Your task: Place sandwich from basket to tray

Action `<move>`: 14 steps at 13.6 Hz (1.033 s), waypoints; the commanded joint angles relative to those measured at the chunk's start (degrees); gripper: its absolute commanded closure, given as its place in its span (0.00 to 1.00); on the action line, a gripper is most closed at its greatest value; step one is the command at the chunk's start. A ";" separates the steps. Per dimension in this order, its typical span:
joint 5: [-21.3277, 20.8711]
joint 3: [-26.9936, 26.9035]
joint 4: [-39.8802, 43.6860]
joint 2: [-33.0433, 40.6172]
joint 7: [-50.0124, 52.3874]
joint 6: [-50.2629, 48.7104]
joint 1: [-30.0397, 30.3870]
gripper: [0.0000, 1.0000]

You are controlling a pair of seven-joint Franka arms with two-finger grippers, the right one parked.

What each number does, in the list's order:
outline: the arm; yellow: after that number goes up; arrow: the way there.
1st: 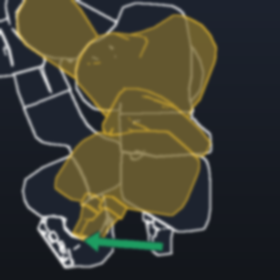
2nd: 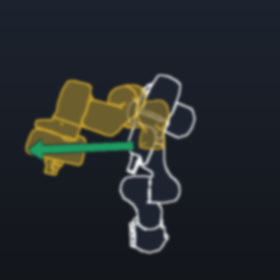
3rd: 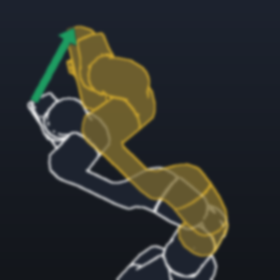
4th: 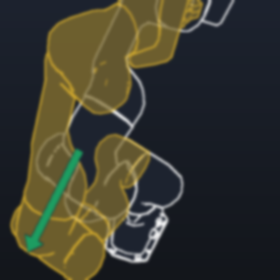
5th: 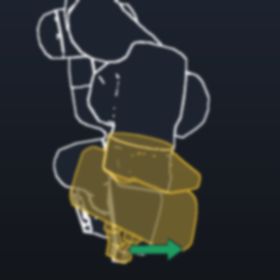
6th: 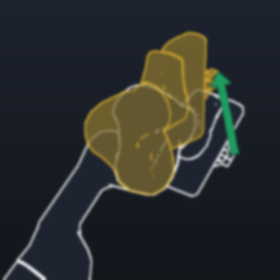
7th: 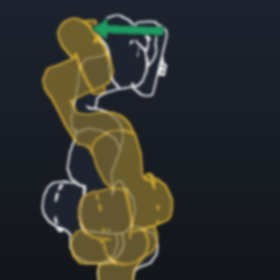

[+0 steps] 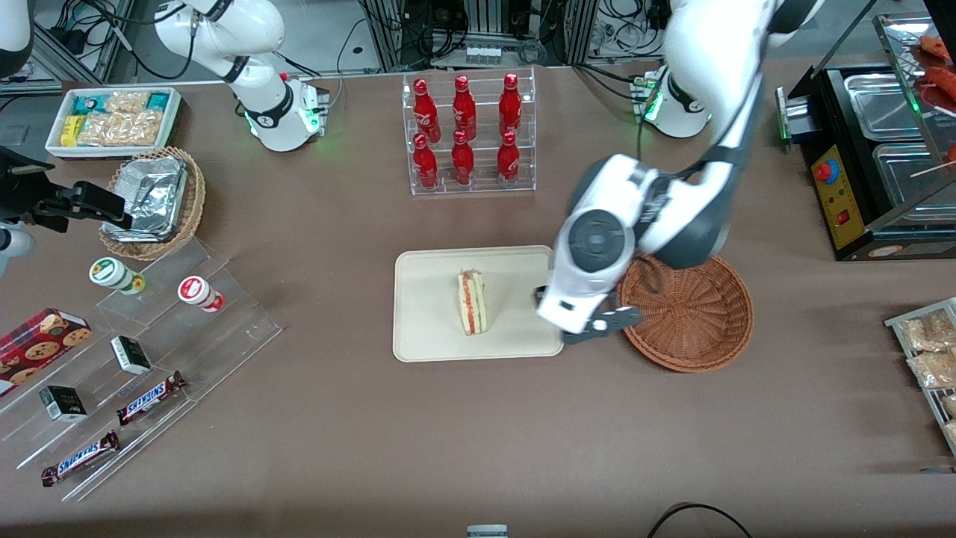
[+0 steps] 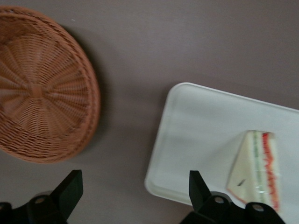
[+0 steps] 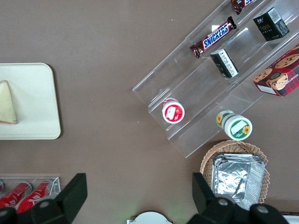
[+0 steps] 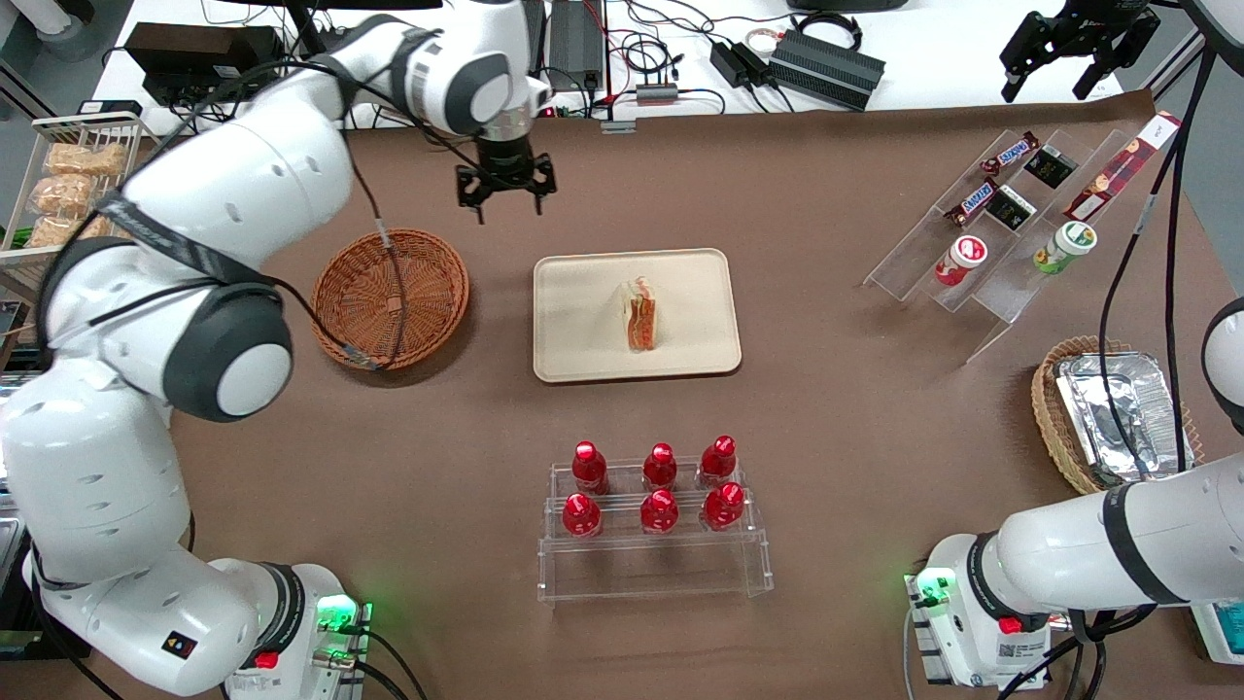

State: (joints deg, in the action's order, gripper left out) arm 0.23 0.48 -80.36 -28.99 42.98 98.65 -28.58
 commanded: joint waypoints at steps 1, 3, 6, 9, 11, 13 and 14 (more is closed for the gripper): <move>-0.67 0.39 -10.85 8.93 -8.32 1.62 4.05 0.00; -0.67 0.39 -15.25 13.15 -13.33 2.51 6.69 0.00; -0.76 0.39 -20.61 19.39 -20.72 2.16 10.56 0.00; -0.59 0.66 -24.40 25.72 -29.93 0.41 16.69 0.00; -0.41 0.66 -24.06 28.01 -36.27 -2.93 19.77 0.00; 0.03 0.92 -22.92 29.95 -43.47 -6.00 23.21 0.00; 0.21 1.01 -21.35 30.39 -46.81 -8.28 25.05 0.00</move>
State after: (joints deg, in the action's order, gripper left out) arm 0.10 0.40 -102.14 -1.13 1.67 93.40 -6.64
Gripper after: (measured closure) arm 0.000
